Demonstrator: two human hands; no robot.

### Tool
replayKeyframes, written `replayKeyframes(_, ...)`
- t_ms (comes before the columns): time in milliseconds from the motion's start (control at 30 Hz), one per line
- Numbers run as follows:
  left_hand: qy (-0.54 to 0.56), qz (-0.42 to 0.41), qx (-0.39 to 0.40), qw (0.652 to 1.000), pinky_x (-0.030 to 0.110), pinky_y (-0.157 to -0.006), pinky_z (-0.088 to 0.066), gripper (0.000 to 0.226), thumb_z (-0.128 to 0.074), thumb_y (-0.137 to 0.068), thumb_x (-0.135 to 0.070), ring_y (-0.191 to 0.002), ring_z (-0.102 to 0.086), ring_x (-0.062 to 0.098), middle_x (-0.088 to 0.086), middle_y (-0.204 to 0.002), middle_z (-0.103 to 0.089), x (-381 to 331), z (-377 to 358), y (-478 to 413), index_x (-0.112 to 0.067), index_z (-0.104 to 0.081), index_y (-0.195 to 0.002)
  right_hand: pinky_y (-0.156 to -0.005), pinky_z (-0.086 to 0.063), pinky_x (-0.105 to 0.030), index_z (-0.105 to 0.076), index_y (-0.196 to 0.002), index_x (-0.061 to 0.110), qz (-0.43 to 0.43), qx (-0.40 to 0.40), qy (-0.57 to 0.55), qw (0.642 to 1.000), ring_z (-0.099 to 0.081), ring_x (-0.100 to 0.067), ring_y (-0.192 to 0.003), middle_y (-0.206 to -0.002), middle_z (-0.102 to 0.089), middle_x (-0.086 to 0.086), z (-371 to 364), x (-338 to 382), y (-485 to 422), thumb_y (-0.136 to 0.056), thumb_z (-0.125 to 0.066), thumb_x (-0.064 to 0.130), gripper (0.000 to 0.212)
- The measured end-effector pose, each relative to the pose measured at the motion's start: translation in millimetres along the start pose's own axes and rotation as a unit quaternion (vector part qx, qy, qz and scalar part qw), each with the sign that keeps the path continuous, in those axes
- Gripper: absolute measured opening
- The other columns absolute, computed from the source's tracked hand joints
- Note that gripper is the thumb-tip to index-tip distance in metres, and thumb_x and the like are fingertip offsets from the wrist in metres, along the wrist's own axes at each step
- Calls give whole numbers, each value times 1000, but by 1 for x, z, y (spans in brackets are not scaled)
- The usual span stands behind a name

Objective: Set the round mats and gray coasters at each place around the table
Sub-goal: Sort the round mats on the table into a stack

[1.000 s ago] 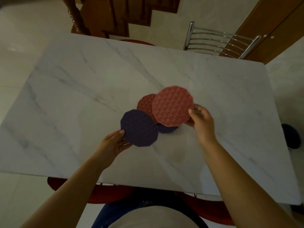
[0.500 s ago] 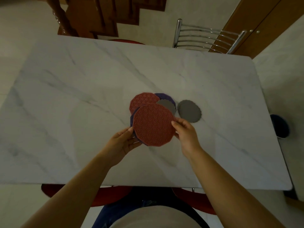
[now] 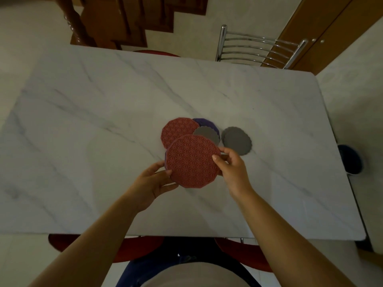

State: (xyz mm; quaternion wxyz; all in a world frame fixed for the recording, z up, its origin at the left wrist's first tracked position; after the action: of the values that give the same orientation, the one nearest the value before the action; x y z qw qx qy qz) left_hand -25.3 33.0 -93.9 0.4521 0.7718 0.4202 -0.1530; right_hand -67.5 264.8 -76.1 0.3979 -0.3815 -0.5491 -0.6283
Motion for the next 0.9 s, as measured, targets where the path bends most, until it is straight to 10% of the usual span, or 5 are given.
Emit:
replayKeyframes(200,17,-39,-38,998,35,-70,-60,31,-60,-77,-4,-78,-73,22,8,-89,-74,4,20,3,-14,-61,-106,-53,-54,-25,-59,-94,33,-19,48,50,997,-68,-13,-66,-88,-65,-3,-11,-5,-14,-90,-60,25,10)
replayKeyframes(400,34,-67,-74,994,35,-72,-60,27,-57,-78,-3,-82,-73,23,8,-91,-75,0,44,11,-18,-64,-100,-92,-42,-32,-47,-131,13,-26,-14,286,958,-54,-24,-114,-125,-55,-9,-16,-7,-73,-88,-60,25,47)
replayKeyframes(667,35,-68,-98,992,34,-72,-60,28,-51,-85,2,-82,-73,24,9,-92,-74,-2,59,21,-15,-61,-105,-115,-20,-41,-9,-151,18,45,117,597,792,-15,-34,-141,-157,-17,-7,-33,9,-123,-78,-66,32,93)
replayKeyframes(800,39,-64,-102,992,34,-72,-60,29,-54,-81,0,-81,-72,23,8,-92,-74,-1,63,22,-16,-63,-104,-106,-30,-43,-27,-145,20,60,84,606,789,-27,-35,-130,-143,-30,-13,-29,13,-126,-72,-72,35,87)
replayKeyframes(900,45,-64,-99,992,35,-72,-60,30,-56,-79,-1,-80,-73,22,7,-91,-75,-1,64,20,-19,-68,-99,-93,-41,-38,-50,-123,15,84,23,515,853,-48,-34,-113,-127,-44,-14,-14,14,-123,-78,-70,25,50)
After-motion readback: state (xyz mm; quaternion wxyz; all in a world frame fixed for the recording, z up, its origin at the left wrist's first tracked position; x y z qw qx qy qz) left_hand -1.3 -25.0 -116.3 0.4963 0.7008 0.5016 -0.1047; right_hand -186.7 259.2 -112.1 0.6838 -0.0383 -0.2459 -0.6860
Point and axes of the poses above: each hand's wrist, its own y-axis away from the middle knuckle, its own z-axis out of the back of the hand, x = y × z, the point moved 1 cm from there along -y, towards the middle knuckle
